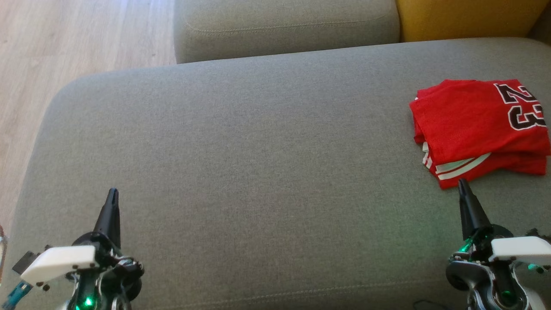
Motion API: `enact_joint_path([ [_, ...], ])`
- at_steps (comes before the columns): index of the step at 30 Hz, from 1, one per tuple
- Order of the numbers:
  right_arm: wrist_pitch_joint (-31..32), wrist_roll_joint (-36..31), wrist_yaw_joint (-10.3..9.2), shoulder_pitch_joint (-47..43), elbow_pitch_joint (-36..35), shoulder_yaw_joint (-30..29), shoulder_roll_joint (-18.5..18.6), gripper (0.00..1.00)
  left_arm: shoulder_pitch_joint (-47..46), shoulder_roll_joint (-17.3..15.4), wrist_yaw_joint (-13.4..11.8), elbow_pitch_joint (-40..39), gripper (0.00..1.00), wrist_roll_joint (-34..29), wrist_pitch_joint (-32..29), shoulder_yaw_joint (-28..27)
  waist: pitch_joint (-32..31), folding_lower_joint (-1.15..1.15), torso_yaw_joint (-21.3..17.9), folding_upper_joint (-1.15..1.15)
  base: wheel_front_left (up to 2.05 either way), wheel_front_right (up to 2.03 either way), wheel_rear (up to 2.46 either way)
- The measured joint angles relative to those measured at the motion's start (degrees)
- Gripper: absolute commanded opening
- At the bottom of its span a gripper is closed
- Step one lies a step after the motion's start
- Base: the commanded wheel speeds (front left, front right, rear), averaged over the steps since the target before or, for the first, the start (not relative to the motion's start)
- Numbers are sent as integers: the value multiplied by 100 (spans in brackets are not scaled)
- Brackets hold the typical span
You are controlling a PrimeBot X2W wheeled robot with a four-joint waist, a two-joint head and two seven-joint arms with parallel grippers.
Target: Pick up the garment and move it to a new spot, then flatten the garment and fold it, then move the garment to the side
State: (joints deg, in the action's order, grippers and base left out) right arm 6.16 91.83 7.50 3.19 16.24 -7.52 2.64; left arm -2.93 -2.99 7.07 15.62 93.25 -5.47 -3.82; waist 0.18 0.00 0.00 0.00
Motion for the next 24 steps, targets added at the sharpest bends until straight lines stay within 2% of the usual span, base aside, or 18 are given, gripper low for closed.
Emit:
enact_joint_path([
  [24,0,0,0,0,0,0,0,0,-1,16,0,5,0,-1,-8,-30,0,0,0,0,0,0,0],
])
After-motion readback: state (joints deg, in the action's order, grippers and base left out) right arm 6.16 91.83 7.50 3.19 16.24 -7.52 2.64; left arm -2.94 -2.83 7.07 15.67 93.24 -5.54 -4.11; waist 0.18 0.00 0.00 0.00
